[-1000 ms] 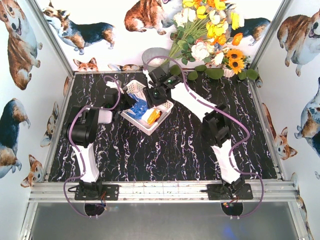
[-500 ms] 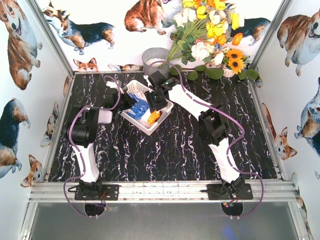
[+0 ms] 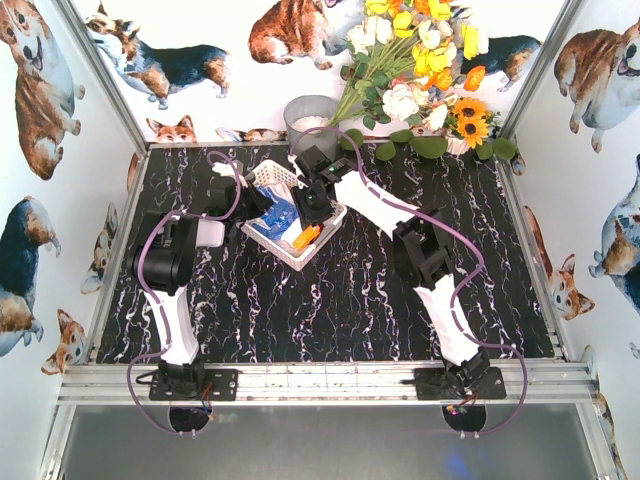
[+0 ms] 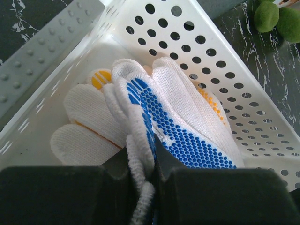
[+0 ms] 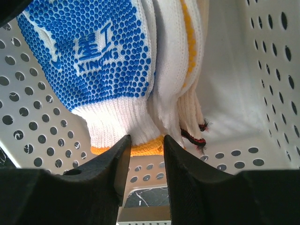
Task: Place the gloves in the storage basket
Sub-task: Place the glove in the bin.
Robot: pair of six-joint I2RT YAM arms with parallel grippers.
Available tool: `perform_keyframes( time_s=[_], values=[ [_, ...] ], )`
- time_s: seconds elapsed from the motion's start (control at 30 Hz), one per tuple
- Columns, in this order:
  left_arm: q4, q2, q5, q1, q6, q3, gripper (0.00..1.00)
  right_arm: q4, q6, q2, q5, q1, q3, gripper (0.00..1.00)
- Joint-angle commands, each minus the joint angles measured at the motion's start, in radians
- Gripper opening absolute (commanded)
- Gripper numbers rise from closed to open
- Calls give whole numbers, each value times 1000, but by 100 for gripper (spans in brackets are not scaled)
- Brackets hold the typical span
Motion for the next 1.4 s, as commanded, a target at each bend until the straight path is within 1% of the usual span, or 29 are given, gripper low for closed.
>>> perform_keyframes(
  time_s=[0.0,0.13,0.23,0.27,0.3,0.37,0.4,0.63,0.87,1.17,1.37],
  values=[
    [35,16,12,11,-3,19,0,15,29,30,-44,4,7,37],
    [35,15,15,11,-4,17,0,16,39,42,-59,4,6,38],
    [36,12,16,10,-4,16,0,16,39,43,-55,2,7,31],
    [38,11,17,11,-4,16,0,15,40,42,-55,2,8,25],
    [39,10,18,11,-4,16,0,15,42,40,-55,2,10,17],
    [42,5,20,11,-4,15,0,15,47,30,-53,1,7,3],
    [43,1,20,11,-3,14,0,16,50,22,-49,0,6,0],
    [64,-23,34,11,-3,10,0,16,48,-47,-33,-8,2,0],
    [104,-22,60,11,-6,19,0,-4,44,-83,-15,-23,1,0],
    [175,19,100,10,-11,28,0,-2,39,-81,-4,-44,-13,0],
    [128,65,98,11,-5,52,0,2,45,-58,-16,-55,-16,0]
  ],
)
